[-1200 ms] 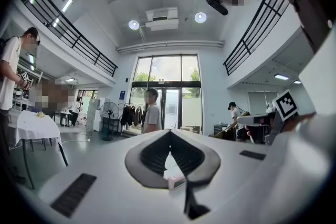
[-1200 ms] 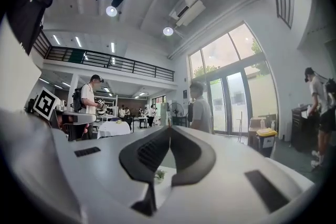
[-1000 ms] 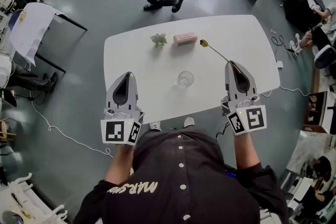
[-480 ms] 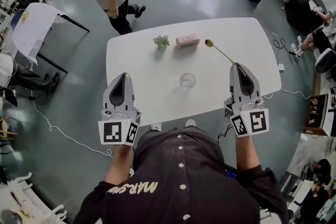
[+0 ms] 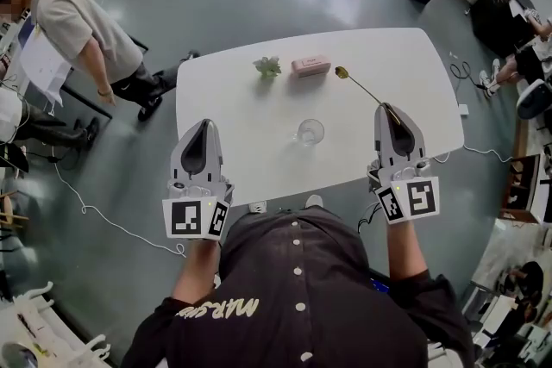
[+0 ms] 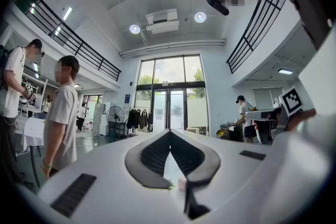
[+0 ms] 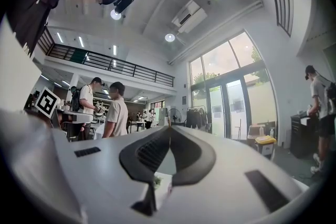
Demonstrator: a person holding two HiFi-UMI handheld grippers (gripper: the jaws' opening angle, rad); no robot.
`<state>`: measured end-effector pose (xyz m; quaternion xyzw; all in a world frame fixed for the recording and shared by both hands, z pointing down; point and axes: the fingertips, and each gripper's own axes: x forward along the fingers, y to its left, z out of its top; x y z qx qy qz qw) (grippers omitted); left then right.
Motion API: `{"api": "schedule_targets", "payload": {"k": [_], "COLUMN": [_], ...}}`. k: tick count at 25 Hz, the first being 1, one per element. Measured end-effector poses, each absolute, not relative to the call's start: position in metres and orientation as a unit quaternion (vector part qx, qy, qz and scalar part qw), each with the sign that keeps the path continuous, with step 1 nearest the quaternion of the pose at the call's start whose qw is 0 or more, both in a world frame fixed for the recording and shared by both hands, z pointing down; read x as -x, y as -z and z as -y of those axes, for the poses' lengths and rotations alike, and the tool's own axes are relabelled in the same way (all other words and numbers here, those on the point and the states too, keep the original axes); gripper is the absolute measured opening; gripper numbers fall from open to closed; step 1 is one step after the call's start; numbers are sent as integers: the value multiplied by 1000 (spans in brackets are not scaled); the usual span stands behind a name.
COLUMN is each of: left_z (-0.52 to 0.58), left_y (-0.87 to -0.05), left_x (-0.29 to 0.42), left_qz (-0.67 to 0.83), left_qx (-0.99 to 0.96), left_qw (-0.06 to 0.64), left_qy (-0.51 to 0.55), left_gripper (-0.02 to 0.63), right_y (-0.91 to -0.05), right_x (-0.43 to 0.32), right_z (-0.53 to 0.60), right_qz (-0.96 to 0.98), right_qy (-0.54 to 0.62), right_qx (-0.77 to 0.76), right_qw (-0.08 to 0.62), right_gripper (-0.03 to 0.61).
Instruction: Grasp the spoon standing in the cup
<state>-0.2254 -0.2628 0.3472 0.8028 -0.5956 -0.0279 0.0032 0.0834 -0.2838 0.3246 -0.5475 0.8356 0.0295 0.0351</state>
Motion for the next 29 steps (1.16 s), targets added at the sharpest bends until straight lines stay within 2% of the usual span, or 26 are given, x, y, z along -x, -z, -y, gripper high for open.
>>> {"api": "schedule_targets", "payload": {"k": [29], "left_z": [265], "left_y": [-352], "left_x": [225], "left_qz": [592], "left_qx": [-805], "left_qw": [13], "left_qy": [32], "left_gripper": [9], "right_y": [-336], "right_x": [-70], "right_z": [287], "right_qz": [-844], "right_qy": [-16], "right_qx": [535], "right_qw": [38], "right_gripper": [9]}}
